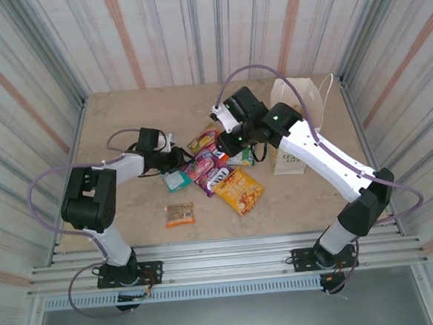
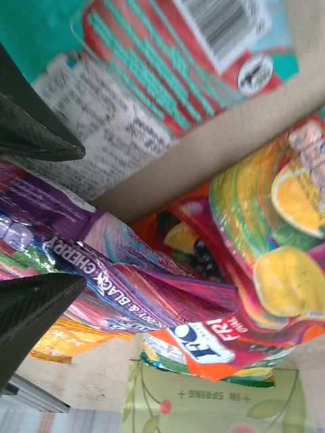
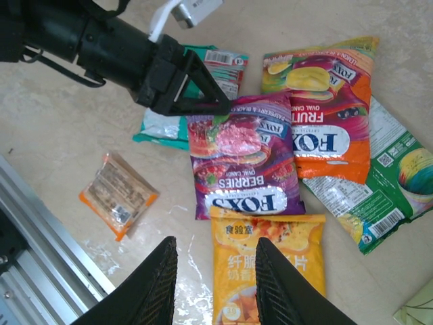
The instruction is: Place the snacks into the paper bag
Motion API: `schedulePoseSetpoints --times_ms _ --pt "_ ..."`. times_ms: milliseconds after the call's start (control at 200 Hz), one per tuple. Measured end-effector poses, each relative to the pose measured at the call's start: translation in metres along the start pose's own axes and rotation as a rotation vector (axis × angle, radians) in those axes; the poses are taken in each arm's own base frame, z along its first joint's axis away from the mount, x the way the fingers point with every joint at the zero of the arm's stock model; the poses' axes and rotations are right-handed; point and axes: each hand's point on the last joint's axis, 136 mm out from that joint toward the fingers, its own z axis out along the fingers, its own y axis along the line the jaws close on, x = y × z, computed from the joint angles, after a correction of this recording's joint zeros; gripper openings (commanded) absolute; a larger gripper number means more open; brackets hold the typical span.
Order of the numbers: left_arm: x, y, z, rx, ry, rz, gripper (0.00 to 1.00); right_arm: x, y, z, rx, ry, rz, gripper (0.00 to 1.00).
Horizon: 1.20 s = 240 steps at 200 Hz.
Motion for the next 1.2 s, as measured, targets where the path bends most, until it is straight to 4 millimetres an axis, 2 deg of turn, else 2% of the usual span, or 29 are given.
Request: schedulePoseSetpoints --times_ms 160,230,326,461,606,721,837,1012,1202 --pt "0.009 -0.007 0.011 0.03 0.043 0.042 0.47 0.0 -0.002 0.001 -0.012 0.001 0.009 0.34" --pt "0.012 -0.009 0.013 0.042 0.055 0.052 0.43 0.002 -0.003 0.003 -0.012 0.005 0.011 0.34" --pt "0.014 -0.011 0.015 0.057 0.061 0.067 0.33 0.004 -0.005 0.007 -0.009 0.007 0.014 0.34" --pt "0.014 -0.013 0.017 0.07 0.064 0.089 0.13 0.008 -0.006 0.011 -0.007 0.019 0.016 0.34" --pt "0.017 -0.016 0.016 0.077 0.071 0.118 0.06 0.012 -0.01 0.011 -0.027 0.01 0.026 0.34" --pt "0.017 -0.024 0.007 0.074 0.074 0.161 0.0 0.016 -0.02 0.002 -0.046 -0.034 0.057 0.34" --pt "0.013 -0.043 -0.007 0.069 0.059 0.257 0.0 0.015 -0.025 -0.012 -0.059 -0.103 0.063 0.35" --pt "0.009 -0.095 -0.041 0.093 0.018 0.473 0.0 0.012 -0.01 -0.029 -0.154 -0.19 -0.004 0.34" --pt "0.009 -0.141 -0.075 0.111 -0.021 0.699 0.0 0.012 -0.011 -0.036 -0.208 -0.252 -0.073 0.36"
